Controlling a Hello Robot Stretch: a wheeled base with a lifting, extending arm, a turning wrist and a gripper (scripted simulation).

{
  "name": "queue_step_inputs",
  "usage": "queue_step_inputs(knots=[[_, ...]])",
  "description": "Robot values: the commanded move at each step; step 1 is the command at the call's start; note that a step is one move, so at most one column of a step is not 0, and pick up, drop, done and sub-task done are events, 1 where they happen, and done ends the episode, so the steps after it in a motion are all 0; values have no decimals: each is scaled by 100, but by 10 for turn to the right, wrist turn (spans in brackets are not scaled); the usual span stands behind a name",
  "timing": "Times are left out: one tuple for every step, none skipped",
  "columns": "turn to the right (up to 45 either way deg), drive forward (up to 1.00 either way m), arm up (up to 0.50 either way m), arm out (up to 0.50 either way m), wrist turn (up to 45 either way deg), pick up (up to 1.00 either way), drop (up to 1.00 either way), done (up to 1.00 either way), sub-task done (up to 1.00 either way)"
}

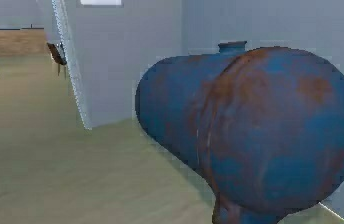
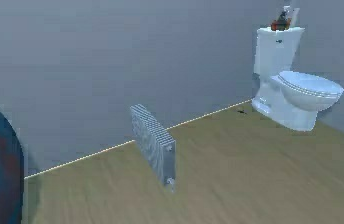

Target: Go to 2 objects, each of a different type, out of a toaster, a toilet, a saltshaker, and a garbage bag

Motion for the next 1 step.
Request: queue_step_inputs(knots=[[450,0,0,0,0,0,0,0,0]])
